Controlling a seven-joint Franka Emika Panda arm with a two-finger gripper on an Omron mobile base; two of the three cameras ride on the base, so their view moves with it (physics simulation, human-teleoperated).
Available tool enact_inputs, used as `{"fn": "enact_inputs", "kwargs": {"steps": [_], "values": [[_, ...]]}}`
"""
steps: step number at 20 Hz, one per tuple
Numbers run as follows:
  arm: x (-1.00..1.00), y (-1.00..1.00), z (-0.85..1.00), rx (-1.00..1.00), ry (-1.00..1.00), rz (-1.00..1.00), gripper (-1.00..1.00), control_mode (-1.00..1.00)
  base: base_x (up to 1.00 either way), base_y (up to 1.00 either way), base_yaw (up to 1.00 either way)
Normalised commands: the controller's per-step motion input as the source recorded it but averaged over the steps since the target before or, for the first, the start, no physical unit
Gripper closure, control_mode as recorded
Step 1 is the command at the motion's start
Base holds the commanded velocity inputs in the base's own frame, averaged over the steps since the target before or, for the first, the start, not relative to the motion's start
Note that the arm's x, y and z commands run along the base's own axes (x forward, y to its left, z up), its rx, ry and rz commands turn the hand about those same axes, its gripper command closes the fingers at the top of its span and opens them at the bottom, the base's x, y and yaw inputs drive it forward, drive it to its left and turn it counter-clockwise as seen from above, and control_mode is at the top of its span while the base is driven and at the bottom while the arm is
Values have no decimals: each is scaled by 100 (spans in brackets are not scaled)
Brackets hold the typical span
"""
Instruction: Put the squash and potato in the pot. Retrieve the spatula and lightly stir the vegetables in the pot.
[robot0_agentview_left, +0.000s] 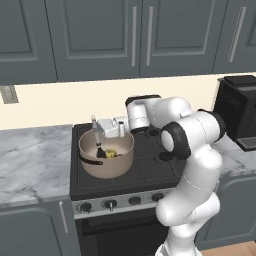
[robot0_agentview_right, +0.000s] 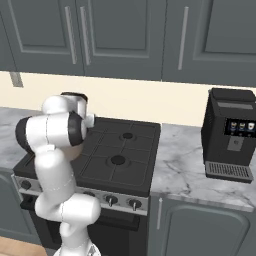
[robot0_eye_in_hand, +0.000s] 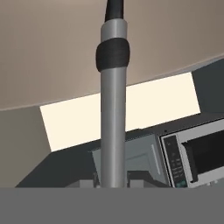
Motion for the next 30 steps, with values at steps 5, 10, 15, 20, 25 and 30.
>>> {"fn": "enact_inputs", "kwargs": {"steps": [5, 10, 15, 20, 25, 30], "values": [[3, -39, 0, -13, 0, 0, 100, -100, 0, 0, 0], [17, -24, 0, -11, 0, 0, 100, -100, 0, 0, 0], [27, -9, 1, -2, 0, 0, 100, -100, 0, 0, 0], [27, 0, 0, 0, -10, 1, 100, -100, 0, 0, 0], [28, 0, 0, 0, -16, 1, 100, -100, 0, 0, 0], [26, 1, 0, 0, -26, 3, 100, -100, 0, 0, 0]]}}
